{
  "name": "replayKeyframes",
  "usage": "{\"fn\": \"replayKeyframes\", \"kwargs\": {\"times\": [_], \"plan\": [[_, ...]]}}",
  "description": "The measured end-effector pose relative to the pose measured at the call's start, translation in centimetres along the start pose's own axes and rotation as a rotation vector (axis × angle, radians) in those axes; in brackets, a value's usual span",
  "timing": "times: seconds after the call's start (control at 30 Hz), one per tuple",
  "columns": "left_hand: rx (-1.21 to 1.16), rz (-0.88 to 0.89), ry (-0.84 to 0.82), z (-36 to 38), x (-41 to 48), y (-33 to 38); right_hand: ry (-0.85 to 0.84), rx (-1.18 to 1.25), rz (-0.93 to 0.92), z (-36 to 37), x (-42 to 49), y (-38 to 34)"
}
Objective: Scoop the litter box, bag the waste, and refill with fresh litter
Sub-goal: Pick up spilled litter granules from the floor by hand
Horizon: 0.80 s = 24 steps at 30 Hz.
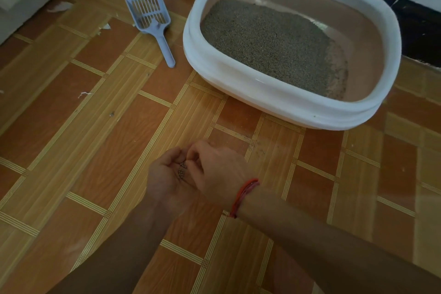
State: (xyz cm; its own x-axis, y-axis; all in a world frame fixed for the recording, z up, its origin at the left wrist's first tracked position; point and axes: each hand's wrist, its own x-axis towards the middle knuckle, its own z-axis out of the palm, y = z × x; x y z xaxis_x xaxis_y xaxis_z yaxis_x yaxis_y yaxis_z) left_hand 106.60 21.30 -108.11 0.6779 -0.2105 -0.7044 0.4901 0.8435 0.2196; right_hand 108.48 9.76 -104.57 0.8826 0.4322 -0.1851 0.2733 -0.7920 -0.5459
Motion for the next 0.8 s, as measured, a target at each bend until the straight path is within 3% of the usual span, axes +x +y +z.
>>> {"fn": "replayKeyframes", "kwargs": {"times": [0.27,0.6,0.8], "plan": [[-0.050,0.050,0.024,0.4,-0.2,-0.1,0.050,0.113,0.023,-1.2,-0.2,1.1],[-0.075,0.058,0.057,0.6,0.1,-0.2,0.140,-0.015,0.343,-1.9,1.0,9.6],[-0.077,0.049,0.068,0.6,0.3,-0.3,0.143,-0.043,0.387,-1.4,1.5,11.1]]}}
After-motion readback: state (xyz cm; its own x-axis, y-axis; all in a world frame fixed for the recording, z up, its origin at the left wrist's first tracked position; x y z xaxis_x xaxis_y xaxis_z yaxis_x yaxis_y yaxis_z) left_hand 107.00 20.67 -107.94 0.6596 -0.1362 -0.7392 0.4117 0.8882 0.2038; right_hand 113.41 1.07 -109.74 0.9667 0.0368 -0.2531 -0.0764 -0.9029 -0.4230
